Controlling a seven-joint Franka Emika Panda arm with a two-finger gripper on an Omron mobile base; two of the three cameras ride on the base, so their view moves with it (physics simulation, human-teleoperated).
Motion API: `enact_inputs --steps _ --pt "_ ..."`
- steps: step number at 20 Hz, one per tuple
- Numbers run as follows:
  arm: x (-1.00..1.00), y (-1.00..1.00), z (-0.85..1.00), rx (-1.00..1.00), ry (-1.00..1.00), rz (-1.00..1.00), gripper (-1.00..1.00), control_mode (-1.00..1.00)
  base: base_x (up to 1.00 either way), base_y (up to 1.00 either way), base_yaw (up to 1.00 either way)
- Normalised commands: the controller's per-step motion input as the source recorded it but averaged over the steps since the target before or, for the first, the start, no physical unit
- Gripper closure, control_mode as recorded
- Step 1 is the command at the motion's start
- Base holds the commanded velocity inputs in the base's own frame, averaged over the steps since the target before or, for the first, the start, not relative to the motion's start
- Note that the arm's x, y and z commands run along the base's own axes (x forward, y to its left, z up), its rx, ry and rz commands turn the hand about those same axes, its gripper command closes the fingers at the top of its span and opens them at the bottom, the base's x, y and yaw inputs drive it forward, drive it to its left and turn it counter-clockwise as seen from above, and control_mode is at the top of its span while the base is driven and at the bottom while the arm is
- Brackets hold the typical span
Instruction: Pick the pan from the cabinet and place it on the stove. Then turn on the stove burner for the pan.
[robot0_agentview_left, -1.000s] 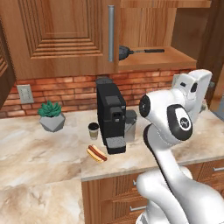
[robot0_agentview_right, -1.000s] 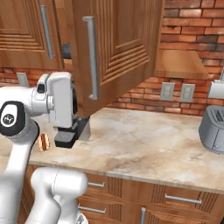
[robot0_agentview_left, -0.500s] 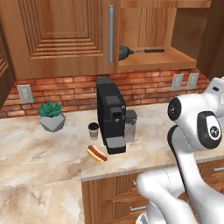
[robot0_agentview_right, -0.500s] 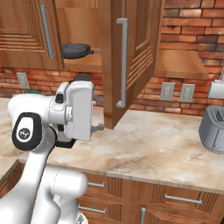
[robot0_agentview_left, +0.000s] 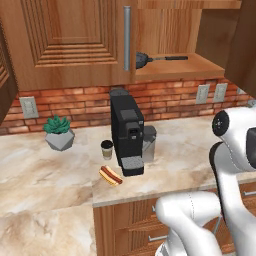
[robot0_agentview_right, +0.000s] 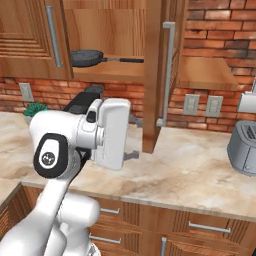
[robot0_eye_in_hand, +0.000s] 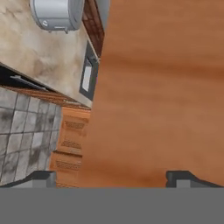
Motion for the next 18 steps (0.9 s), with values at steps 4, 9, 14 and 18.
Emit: enact_inputs --steps 4,9,14,18 --pt "0.00 -0.41 -0.04 0.02 0.12 -0.01 -1.00 -1.00 0.00 0.00 0.00" --pt "0.00 -0.35 0.00 0.01 0.11 -0.04 -1.00 -1.00 0.00 0.00 0.00" --pt "0.00 -0.13 0.00 0.01 0.04 -0.07 -1.00 -1.00 0.00 0.00 0.00" --pt "-0.15 0.32 0.00 0.01 0.00 0.00 -1.00 -1.00 0.00 0.00 0.00"
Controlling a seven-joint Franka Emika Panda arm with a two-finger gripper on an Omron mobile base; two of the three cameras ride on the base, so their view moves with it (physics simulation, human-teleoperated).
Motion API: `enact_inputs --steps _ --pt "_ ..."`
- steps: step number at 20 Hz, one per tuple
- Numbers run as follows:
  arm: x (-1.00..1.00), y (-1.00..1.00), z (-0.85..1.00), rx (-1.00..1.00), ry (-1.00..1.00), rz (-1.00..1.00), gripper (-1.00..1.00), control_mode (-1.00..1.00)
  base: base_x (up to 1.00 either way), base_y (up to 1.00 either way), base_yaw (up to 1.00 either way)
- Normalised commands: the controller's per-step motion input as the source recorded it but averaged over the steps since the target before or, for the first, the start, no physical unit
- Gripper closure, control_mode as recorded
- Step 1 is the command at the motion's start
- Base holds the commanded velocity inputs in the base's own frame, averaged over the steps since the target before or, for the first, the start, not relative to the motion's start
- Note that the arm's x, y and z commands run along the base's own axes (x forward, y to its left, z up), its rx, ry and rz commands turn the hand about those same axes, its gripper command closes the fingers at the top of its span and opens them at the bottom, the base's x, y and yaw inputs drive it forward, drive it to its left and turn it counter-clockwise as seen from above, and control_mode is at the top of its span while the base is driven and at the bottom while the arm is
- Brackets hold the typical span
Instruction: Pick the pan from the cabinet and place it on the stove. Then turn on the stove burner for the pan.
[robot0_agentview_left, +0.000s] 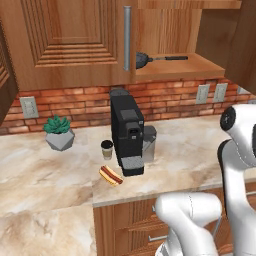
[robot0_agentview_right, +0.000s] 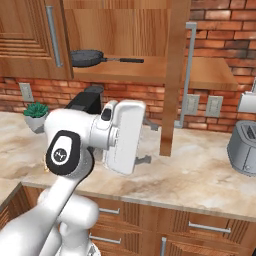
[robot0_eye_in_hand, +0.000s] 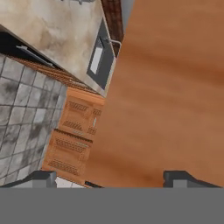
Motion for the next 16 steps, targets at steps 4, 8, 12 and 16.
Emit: enact_inputs --steps 4,8,12,16 --pt "-0.19 0.67 0.00 0.01 -0.01 0.00 -1.00 -1.00 0.00 0.00 0.00" --pt "-0.23 0.85 0.00 0.01 -0.05 0.00 -1.00 -1.00 0.00 0.00 0.00" --pt "-0.29 0.91 0.00 0.02 -0.10 0.00 -1.00 -1.00 0.00 0.00 0.00" --pt "-0.34 0.80 0.08 0.04 -0.13 0.00 -1.00 -1.00 0.00 0.00 0.00"
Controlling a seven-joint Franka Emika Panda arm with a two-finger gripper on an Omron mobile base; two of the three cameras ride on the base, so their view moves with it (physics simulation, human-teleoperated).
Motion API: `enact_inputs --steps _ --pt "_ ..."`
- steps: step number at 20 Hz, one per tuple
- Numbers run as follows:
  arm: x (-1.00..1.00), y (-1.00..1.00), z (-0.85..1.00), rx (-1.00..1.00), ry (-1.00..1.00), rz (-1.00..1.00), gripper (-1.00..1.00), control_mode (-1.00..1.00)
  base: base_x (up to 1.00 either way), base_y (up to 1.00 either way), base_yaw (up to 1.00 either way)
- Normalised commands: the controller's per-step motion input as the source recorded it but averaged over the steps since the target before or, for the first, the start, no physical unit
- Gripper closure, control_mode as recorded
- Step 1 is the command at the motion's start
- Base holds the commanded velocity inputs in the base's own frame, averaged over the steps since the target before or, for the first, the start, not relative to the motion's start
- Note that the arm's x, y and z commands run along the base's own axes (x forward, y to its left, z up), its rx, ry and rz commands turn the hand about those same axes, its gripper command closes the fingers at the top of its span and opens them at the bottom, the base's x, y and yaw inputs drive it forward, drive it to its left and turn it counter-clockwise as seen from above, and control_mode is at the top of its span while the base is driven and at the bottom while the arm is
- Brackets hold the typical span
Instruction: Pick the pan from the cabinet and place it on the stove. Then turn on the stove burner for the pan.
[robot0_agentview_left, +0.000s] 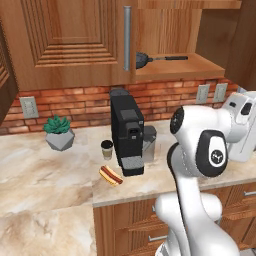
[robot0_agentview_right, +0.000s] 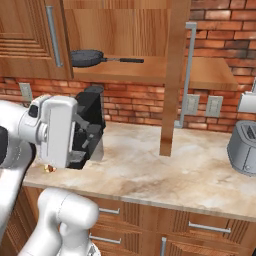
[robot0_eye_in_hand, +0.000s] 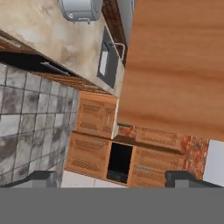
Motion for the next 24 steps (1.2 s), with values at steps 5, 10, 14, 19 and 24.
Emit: enact_inputs --steps 5,10,14,19,24 --pt "-0.30 0.77 0.11 0.07 -0.26 0.00 -1.00 -1.00 0.00 0.00 0.00" --pt "-0.18 0.70 0.16 0.07 -0.34 0.04 -1.00 -1.00 0.00 0.00 0.00" --pt "-0.07 0.60 0.14 0.09 -0.37 0.10 -1.00 -1.00 0.00 0.00 0.00" --pt "-0.02 0.51 0.15 0.10 -0.37 0.14 -1.00 -1.00 0.00 0.00 0.00" --pt "0.06 0.35 0.14 0.13 -0.33 0.16 -1.00 -1.00 0.00 0.00 0.00"
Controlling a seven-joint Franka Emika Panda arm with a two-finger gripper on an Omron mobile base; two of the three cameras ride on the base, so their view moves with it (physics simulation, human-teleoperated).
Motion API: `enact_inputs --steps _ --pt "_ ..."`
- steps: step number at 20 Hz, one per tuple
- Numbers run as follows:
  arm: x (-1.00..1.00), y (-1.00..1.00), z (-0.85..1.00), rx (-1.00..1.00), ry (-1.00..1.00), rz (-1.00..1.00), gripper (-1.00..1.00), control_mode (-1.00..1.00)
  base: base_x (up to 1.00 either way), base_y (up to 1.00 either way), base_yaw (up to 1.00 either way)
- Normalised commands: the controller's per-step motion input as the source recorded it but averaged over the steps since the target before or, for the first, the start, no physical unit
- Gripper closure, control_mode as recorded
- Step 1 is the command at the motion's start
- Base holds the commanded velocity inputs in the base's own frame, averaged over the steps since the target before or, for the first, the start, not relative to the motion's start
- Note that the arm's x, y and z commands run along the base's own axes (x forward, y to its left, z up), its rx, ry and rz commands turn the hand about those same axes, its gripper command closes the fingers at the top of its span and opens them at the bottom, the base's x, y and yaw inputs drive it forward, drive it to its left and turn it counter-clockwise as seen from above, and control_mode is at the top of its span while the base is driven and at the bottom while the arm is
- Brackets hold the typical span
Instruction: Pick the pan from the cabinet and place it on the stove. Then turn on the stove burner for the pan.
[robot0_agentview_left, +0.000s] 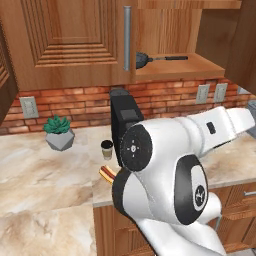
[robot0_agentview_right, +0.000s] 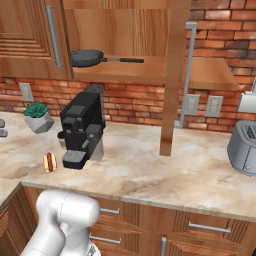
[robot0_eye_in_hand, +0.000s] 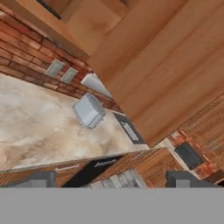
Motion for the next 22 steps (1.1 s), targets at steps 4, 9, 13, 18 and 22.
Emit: enact_inputs --steps 4,9,13,18,22 --pt "0.21 0.12 0.17 0.13 -0.26 0.19 -1.00 -1.00 0.00 0.00 0.00" --pt "0.28 0.00 0.18 0.14 -0.23 0.24 -1.00 -1.00 0.00 0.00 0.00" --pt "0.36 0.00 0.09 0.11 -0.23 0.26 -1.00 -1.00 0.00 0.00 0.00" --pt "0.38 0.06 0.01 0.10 -0.24 0.20 -1.00 -1.00 0.00 0.00 0.00" --pt "0.38 0.13 0.03 0.09 -0.25 0.13 -1.00 -1.00 0.00 0.00 0.00"
